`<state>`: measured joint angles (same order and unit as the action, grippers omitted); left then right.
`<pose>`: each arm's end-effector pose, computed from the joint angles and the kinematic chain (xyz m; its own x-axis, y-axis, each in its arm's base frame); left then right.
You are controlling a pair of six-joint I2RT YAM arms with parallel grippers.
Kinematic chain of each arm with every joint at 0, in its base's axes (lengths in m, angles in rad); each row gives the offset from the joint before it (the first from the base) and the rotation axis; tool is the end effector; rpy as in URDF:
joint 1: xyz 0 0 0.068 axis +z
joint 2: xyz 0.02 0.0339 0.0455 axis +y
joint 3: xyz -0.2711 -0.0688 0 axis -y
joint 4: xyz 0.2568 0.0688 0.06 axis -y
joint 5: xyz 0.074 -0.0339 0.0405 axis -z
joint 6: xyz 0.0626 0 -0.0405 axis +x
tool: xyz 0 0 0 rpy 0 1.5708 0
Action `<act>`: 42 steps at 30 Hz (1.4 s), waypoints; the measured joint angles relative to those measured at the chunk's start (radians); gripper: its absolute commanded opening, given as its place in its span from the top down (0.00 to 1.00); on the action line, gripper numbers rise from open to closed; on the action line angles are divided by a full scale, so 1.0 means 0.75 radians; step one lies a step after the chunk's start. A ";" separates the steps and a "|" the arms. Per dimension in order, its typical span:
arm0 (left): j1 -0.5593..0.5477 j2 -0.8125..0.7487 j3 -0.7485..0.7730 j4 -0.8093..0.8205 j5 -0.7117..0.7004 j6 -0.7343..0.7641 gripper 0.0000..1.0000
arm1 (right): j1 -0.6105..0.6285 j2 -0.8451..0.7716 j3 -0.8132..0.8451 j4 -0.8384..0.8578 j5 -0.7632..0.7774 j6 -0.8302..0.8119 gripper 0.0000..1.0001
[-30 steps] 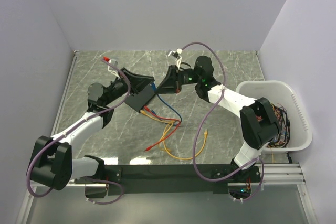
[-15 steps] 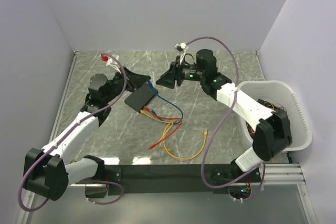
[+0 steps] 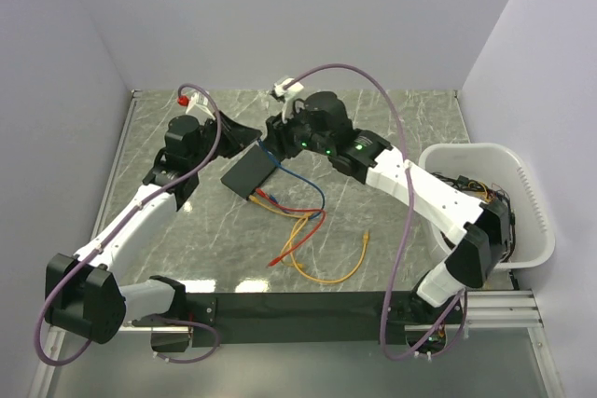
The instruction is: Insert the plug into the switch port
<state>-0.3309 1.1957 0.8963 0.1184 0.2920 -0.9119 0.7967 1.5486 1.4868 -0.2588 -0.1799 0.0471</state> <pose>0.2925 -0.1196 0.3232 -0.5620 -0.6076 -0.5613 0.2198 0.5444 -0.8095 0.2735 0.2958 0.3858 -0.2588 -0.1984 -0.9453 -0.8109 0.5763 0.1010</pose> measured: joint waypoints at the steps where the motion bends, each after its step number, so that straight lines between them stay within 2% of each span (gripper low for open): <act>1: 0.000 0.000 0.009 -0.014 -0.003 -0.003 0.99 | 0.017 0.025 0.027 -0.019 0.044 -0.013 0.50; 7: 0.000 0.000 0.045 -0.056 -0.007 -0.028 0.99 | 0.087 0.149 0.135 -0.115 0.212 -0.068 0.52; 10: 0.000 0.000 0.048 -0.064 -0.007 -0.036 1.00 | 0.108 0.186 0.157 -0.147 0.264 -0.082 0.57; 23: 0.000 0.000 0.048 -0.066 -0.003 -0.054 1.00 | 0.124 0.196 0.176 -0.176 0.355 -0.084 0.72; 32: 0.001 0.000 0.048 -0.064 -0.004 -0.059 1.00 | 0.128 0.211 0.193 -0.185 0.373 -0.070 0.95; 33: 0.001 0.000 0.048 -0.064 -0.004 -0.058 0.98 | 0.129 0.211 0.191 -0.184 0.375 -0.069 0.98; 35: 0.001 0.000 0.048 -0.064 -0.004 -0.058 0.86 | 0.130 0.210 0.185 -0.174 0.380 -0.069 1.00; 36: 0.002 0.000 0.048 -0.063 -0.005 -0.058 0.68 | 0.130 0.207 0.176 -0.162 0.382 -0.069 1.00; 38: 0.003 0.000 0.048 -0.065 -0.003 -0.056 0.53 | 0.130 0.202 0.158 -0.136 0.391 -0.069 1.00; 39: 0.003 0.000 0.048 -0.066 -0.004 -0.054 0.40 | 0.130 0.198 0.144 -0.124 0.400 -0.069 1.00; 42: 0.005 0.000 0.047 -0.066 -0.007 -0.047 0.29 | 0.127 0.178 0.090 -0.104 0.421 -0.063 1.00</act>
<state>-0.3275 1.1957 0.9318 0.0692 0.2867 -0.9470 0.8917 1.6821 1.5543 -0.3370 0.1360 -0.0002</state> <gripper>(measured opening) 0.643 0.199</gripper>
